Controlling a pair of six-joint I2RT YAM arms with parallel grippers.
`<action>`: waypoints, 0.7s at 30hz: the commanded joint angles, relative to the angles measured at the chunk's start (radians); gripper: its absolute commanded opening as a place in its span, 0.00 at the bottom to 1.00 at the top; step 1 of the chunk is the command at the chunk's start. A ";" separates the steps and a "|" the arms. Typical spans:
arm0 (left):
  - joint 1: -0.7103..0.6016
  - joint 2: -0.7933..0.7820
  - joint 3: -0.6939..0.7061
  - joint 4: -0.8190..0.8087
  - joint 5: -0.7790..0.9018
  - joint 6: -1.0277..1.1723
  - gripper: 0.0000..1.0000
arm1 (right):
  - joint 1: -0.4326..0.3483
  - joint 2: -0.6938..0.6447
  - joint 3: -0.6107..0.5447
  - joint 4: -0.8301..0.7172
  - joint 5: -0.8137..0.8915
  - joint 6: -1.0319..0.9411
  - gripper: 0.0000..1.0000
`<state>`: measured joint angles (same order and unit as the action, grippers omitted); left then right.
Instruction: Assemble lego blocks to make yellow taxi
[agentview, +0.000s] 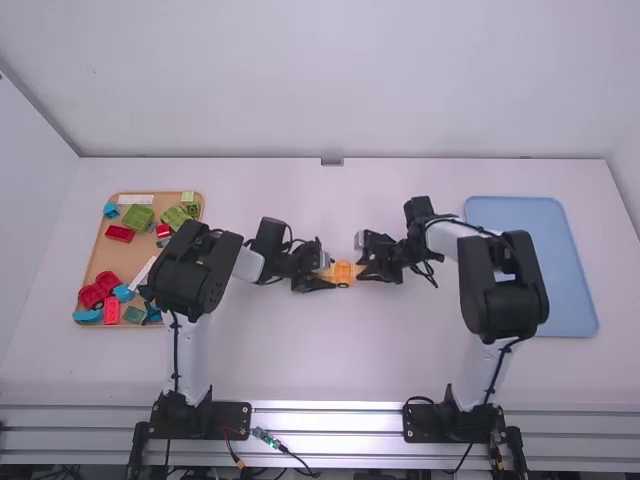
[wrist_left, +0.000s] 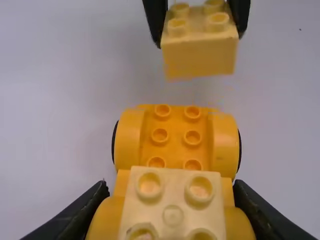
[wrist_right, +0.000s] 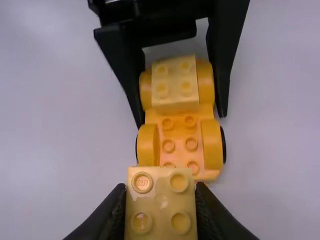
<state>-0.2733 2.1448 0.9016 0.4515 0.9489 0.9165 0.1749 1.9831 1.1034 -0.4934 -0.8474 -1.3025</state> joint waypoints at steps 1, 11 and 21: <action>-0.007 0.018 -0.026 -0.004 -0.051 -0.014 0.49 | 0.029 0.021 0.014 0.022 0.010 0.094 0.12; -0.009 0.018 -0.026 -0.028 -0.049 -0.008 0.45 | 0.118 0.021 0.008 0.145 0.060 0.223 0.06; -0.004 0.018 -0.025 -0.028 -0.049 -0.011 0.41 | 0.172 0.021 -0.061 0.302 0.145 0.296 0.01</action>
<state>-0.2714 2.1448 0.8974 0.4339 0.9527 0.8806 0.3244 1.9831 1.0702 -0.1932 -0.7139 -1.0443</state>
